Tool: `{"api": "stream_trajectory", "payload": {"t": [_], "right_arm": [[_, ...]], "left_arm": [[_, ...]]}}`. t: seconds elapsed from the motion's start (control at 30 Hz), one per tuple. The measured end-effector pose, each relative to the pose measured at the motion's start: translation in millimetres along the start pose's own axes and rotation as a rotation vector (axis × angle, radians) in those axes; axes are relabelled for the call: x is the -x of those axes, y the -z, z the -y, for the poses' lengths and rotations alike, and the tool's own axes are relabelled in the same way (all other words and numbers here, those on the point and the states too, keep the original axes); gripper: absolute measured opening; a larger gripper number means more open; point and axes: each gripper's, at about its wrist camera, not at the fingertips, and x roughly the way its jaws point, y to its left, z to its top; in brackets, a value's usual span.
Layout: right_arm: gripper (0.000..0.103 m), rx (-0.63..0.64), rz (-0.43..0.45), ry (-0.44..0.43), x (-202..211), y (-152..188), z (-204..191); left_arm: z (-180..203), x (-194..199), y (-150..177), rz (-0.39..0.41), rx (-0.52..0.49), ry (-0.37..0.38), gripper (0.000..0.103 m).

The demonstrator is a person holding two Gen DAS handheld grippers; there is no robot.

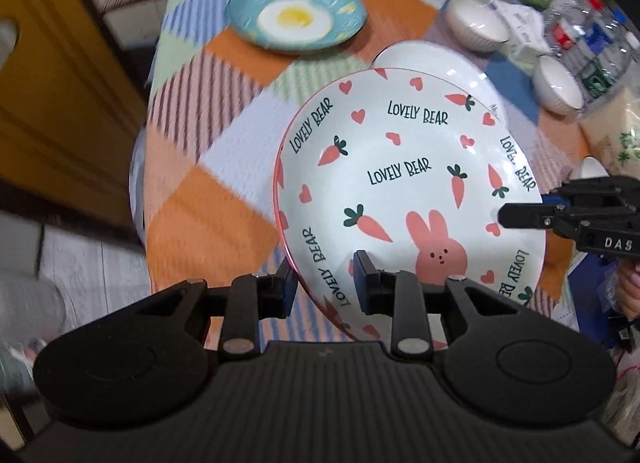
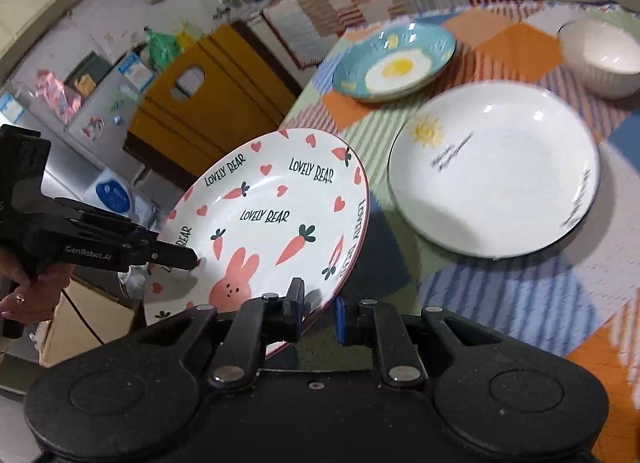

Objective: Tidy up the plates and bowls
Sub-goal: 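Lift the rabbit plate and lower it onto the white sun plate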

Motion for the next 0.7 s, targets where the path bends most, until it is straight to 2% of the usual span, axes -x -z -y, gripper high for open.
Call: {"api": "stream_trajectory", "payload": {"t": [0.17, 0.37, 0.5, 0.7], "right_arm": [[0.02, 0.011, 0.058, 0.012, 33.5, -15.9, 11.9], [0.019, 0.025, 0.091, 0.061, 65.7, -35.3, 36.2], [0.019, 0.044, 0.094, 0.111, 69.3, -48.6, 50.9], [0.019, -0.001, 0.051, 0.144, 55.5, -69.9, 89.7]], "left_arm": [[28.4, 9.2, -24.0, 0.051, -0.053, 0.015, 0.028], [51.8, -8.1, -48.6, 0.101, -0.05, 0.067, 0.028], [57.1, -32.5, -68.9, 0.086, -0.026, 0.096, 0.028], [59.9, -78.9, -96.6, 0.044, 0.021, 0.125, 0.028]]}}
